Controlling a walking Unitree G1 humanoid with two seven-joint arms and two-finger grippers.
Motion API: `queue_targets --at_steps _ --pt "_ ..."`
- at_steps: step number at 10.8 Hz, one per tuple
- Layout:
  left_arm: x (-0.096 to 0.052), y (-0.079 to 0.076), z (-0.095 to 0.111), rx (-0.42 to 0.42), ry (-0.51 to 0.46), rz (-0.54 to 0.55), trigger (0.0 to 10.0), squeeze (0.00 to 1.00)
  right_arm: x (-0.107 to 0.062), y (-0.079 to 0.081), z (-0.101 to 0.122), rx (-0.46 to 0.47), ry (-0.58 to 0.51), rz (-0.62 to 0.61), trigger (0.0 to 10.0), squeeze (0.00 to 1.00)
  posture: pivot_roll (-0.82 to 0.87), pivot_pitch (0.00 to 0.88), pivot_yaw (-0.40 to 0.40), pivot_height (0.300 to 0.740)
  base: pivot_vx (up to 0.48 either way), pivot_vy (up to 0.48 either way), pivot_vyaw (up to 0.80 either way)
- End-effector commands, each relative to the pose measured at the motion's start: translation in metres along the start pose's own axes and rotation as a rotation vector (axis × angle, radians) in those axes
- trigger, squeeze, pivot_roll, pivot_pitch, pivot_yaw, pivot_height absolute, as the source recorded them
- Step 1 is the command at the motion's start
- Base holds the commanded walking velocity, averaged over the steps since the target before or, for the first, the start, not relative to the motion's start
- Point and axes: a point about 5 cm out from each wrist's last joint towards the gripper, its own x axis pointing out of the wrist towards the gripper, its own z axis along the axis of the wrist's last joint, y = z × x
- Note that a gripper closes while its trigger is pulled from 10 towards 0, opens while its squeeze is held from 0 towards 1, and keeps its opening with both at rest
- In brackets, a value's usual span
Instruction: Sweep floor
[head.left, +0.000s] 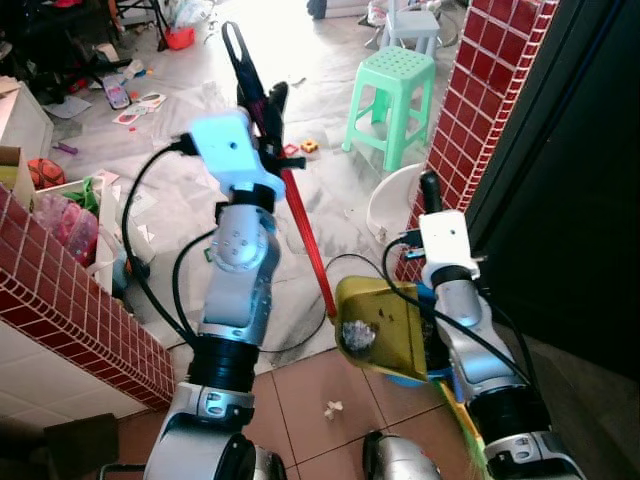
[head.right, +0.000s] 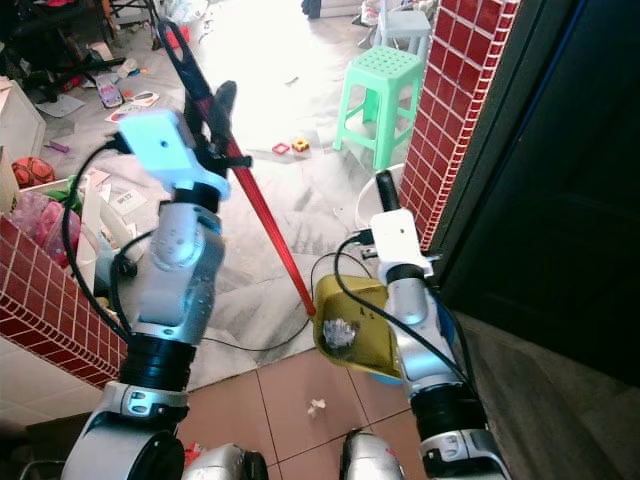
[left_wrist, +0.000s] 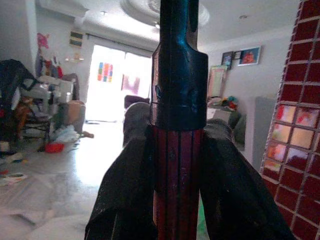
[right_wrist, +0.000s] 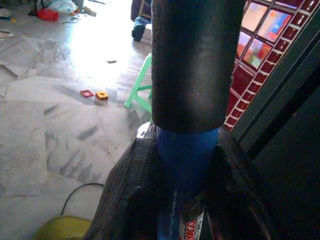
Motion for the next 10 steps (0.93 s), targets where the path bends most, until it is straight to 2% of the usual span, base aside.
queue_targets --at_steps 1,2,3,5,6,7,9,10 --pt "0.009 -0.004 0.010 0.017 -0.060 0.022 10.0 0.00 0.001 -0.001 0.008 0.002 -0.036 -0.010 10.0 0.00 -0.09 0.078 0.079 0.740 0.000 0.000 0.00" --pt "0.012 -0.005 0.012 0.031 -0.071 0.030 10.0 0.00 0.001 0.000 0.008 0.003 -0.035 -0.010 10.0 0.00 -0.09 0.079 0.080 0.740 0.000 0.000 0.00" --pt "0.022 -0.009 0.021 0.079 -0.125 0.073 10.0 0.00 0.002 0.000 0.009 0.005 -0.037 -0.012 10.0 0.00 -0.09 0.078 0.082 0.740 0.000 0.000 0.00" --pt "0.039 -0.016 0.029 0.129 -0.141 0.204 10.0 0.00 0.002 0.000 0.009 0.008 -0.038 -0.018 10.0 0.00 -0.09 0.079 0.089 0.740 0.000 0.000 0.00" --pt "0.047 -0.029 0.037 0.124 -0.181 0.181 10.0 0.00 0.001 0.000 0.008 0.009 -0.036 -0.019 10.0 0.00 -0.09 0.082 0.089 0.740 0.000 0.000 0.00" --pt "0.049 -0.044 0.043 0.124 -0.225 0.142 10.0 0.00 0.000 0.000 0.007 0.009 -0.034 -0.017 10.0 0.00 -0.09 0.082 0.083 0.740 0.000 0.000 0.00" --pt "0.039 -0.082 0.045 0.134 -0.295 0.010 10.0 0.00 0.000 0.000 0.007 0.007 -0.034 -0.018 10.0 0.00 -0.10 0.080 0.087 0.740 0.000 0.000 0.00" --pt "0.026 -0.105 0.041 0.139 -0.328 -0.112 10.0 0.00 0.000 -0.001 0.007 0.009 -0.036 -0.023 10.0 0.00 -0.10 0.079 0.095 0.740 0.000 0.000 0.00"
